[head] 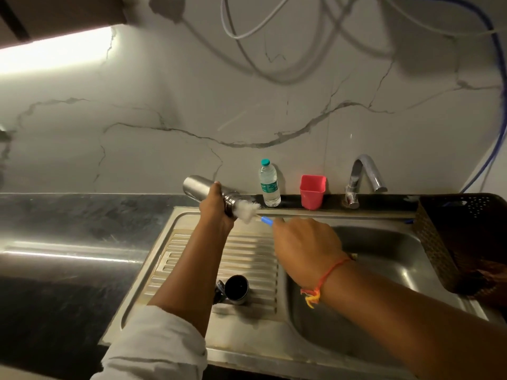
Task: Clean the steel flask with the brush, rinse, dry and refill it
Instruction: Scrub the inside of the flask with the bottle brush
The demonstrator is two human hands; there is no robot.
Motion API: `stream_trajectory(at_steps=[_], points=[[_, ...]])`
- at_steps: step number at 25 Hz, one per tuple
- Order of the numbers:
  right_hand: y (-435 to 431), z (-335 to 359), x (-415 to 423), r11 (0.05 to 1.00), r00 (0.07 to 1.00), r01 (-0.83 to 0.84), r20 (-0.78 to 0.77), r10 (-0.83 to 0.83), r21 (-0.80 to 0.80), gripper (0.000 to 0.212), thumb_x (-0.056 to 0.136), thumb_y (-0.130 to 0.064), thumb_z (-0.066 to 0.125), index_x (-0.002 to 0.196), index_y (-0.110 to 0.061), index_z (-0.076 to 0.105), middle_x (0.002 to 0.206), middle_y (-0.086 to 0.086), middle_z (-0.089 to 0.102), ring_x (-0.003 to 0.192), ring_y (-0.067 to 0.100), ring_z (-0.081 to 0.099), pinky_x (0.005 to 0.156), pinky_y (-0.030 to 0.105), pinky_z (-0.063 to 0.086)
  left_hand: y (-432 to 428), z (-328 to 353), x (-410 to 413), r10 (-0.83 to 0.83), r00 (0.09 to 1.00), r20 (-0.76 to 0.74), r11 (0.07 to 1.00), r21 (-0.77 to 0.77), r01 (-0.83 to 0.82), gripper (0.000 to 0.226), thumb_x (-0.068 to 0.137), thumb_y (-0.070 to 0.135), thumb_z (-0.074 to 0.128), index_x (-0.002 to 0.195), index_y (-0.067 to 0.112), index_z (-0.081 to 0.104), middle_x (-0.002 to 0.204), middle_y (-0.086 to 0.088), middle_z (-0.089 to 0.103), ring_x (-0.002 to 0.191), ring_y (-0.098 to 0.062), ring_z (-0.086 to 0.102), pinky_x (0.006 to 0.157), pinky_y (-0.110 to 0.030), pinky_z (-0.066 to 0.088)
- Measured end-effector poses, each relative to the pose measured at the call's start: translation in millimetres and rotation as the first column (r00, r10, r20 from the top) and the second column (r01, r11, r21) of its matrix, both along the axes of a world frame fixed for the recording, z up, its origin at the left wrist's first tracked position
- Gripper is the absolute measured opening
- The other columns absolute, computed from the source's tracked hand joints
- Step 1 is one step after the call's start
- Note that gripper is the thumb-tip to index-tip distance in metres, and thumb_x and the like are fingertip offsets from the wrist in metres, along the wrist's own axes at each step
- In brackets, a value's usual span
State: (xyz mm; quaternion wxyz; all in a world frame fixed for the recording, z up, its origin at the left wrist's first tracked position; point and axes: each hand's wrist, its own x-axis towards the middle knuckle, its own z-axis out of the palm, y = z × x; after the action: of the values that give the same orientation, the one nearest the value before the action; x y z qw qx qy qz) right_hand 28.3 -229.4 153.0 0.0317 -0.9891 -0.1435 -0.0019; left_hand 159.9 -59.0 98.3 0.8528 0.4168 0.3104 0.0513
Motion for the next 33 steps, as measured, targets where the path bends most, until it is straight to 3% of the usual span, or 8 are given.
stream_trajectory(at_steps=[12, 17, 21, 26, 29, 30, 31, 33], points=[[1, 3, 9, 0.996, 1.0, -0.01, 0.029, 0.008, 0.091, 0.03, 0.1, -0.016, 0.045, 0.128, -0.012, 0.056, 0.11, 0.009, 0.065, 0.098, 0.028, 0.064, 0.077, 0.037, 0.05, -26, 3, -15, -0.196, 0.98, 0.016, 0.98, 0.023, 0.196, 0.042, 0.096, 0.036, 0.068, 0.122, 0.007, 0.052, 0.099, -0.014, 0.068, 0.071, -0.024, 0.073, 0.062, -0.04, 0.061], [-9, -5, 3, 0.987, 1.0, -0.019, -0.002, 0.02, 0.161, 0.029, 0.1, -0.016, 0.043, 0.125, -0.015, 0.055, 0.111, 0.01, 0.064, 0.097, 0.031, 0.063, 0.071, 0.035, 0.043, -8, -9, -21, -0.223, 0.975, -0.018, 0.971, -0.096, 0.22, 0.052, 0.092, 0.036, 0.067, 0.133, 0.006, 0.054, 0.112, -0.016, 0.067, 0.094, -0.03, 0.069, 0.079, -0.046, 0.059], [-2, -14, -4, 0.998, 0.987, -0.054, 0.151, 0.05, 0.018, 0.035, 0.101, -0.013, 0.042, 0.136, -0.016, 0.045, 0.111, 0.011, 0.055, 0.085, 0.027, 0.065, 0.059, 0.037, 0.045, -2, -16, -27, -0.162, 0.985, -0.056, 0.964, -0.221, 0.146, 0.054, 0.087, 0.036, 0.076, 0.122, 0.001, 0.054, 0.127, -0.025, 0.06, 0.104, -0.036, 0.069, 0.076, -0.048, 0.059], [3, -22, -5, 0.986, 0.967, -0.097, 0.22, 0.126, -0.138, 0.03, 0.103, -0.016, 0.035, 0.127, -0.014, 0.053, 0.105, 0.007, 0.063, 0.091, 0.025, 0.064, 0.062, 0.035, 0.038, 1, -8, -24, -0.209, 0.978, -0.014, 0.954, -0.222, 0.2, 0.077, 0.079, 0.063, 0.078, 0.123, 0.003, 0.056, 0.1, -0.016, 0.073, 0.083, -0.027, 0.073, 0.078, -0.043, 0.062], [11, -24, 0, 0.973, 0.999, -0.019, -0.036, 0.028, 0.229, 0.023, 0.101, -0.025, 0.043, 0.108, -0.018, 0.064, 0.087, 0.003, 0.065, 0.078, 0.024, 0.064, 0.058, 0.033, 0.038, 1, -7, -19, -0.157, 0.987, -0.024, 0.961, -0.234, 0.147, 0.061, 0.081, 0.051, 0.081, 0.113, 0.005, 0.058, 0.074, -0.011, 0.07, 0.07, -0.022, 0.068, 0.08, -0.037, 0.059], [9, -22, 5, 0.849, 0.968, 0.146, -0.252, -0.015, 0.508, 0.023, 0.099, -0.027, 0.048, 0.102, -0.015, 0.068, 0.077, 0.003, 0.062, 0.068, 0.02, 0.06, 0.054, 0.03, 0.039, 3, -7, -17, -0.137, 0.991, 0.005, 0.949, -0.286, 0.133, 0.057, 0.082, 0.045, 0.082, 0.115, 0.005, 0.057, 0.075, -0.01, 0.067, 0.069, -0.022, 0.066, 0.081, -0.036, 0.058], [5, -21, 8, 0.583, 0.86, 0.404, -0.51, 0.022, 0.705, 0.023, 0.098, -0.027, 0.052, 0.1, -0.013, 0.07, 0.067, 0.0, 0.055, 0.056, 0.014, 0.051, 0.047, 0.026, 0.036, 6, -8, -16, -0.103, 0.994, 0.048, 0.935, -0.337, 0.113, 0.055, 0.083, 0.041, 0.081, 0.117, 0.005, 0.056, 0.077, -0.01, 0.065, 0.069, -0.021, 0.065, 0.081, -0.035, 0.058], [-5, -15, 3, 0.093, 0.458, 0.843, -0.799, 0.39, 0.529, 0.02, 0.099, -0.024, 0.052, 0.107, -0.013, 0.068, 0.056, -0.007, 0.038, 0.041, 0.005, 0.031, 0.036, 0.017, 0.023, 14, -9, -15, -0.003, 0.989, 0.15, 0.905, -0.419, 0.066, 0.055, 0.084, 0.038, 0.078, 0.12, 0.004, 0.053, 0.083, -0.014, 0.064, 0.072, -0.023, 0.065, 0.079, -0.035, 0.059]])
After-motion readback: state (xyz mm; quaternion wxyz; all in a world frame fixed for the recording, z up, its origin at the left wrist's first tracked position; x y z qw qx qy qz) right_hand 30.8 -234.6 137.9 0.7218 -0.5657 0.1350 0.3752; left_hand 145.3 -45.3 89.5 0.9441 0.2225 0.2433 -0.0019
